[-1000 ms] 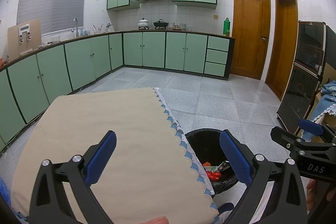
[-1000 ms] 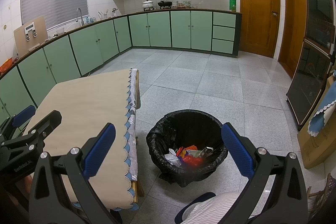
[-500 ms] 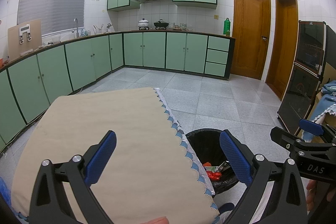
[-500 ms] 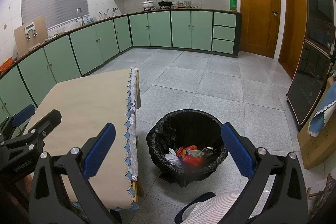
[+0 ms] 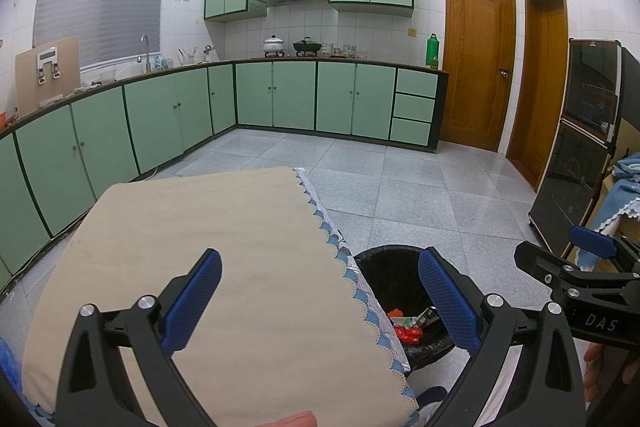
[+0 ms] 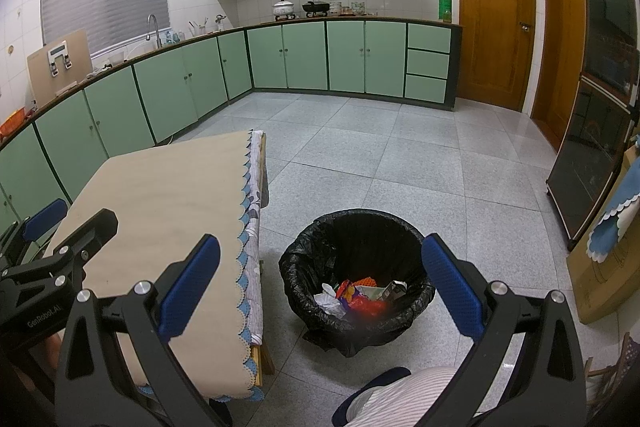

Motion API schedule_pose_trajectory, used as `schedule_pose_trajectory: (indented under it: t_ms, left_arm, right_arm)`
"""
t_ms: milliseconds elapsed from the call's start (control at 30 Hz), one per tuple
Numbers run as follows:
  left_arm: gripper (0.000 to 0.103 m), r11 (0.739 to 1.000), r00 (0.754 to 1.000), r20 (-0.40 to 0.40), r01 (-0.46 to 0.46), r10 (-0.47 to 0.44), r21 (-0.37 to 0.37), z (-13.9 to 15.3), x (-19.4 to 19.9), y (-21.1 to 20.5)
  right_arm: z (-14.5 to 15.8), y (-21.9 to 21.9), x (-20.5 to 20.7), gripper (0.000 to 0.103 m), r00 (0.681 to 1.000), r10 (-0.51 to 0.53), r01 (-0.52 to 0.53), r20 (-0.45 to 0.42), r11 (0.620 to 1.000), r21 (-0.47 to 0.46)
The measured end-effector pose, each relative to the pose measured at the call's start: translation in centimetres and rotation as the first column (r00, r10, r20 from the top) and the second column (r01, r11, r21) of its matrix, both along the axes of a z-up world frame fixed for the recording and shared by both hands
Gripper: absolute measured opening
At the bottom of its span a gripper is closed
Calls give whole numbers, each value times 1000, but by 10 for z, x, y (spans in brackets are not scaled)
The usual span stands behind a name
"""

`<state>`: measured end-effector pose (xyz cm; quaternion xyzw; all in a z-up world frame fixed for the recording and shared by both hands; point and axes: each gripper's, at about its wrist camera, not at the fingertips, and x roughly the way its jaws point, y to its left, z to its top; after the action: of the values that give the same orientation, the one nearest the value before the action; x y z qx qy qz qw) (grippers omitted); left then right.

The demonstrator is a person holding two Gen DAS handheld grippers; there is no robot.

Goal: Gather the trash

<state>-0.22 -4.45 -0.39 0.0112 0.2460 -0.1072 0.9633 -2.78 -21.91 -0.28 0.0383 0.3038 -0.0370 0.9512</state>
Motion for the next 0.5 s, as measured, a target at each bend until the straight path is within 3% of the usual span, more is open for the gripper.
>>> schedule_pose_trajectory:
  t_ms: [500]
  left_arm:
    - [97, 1000, 1000, 0, -1, 1, 1, 0, 0, 0]
  right_arm:
    - [-1, 2, 0, 98, 1000, 0, 0, 0, 1000, 0]
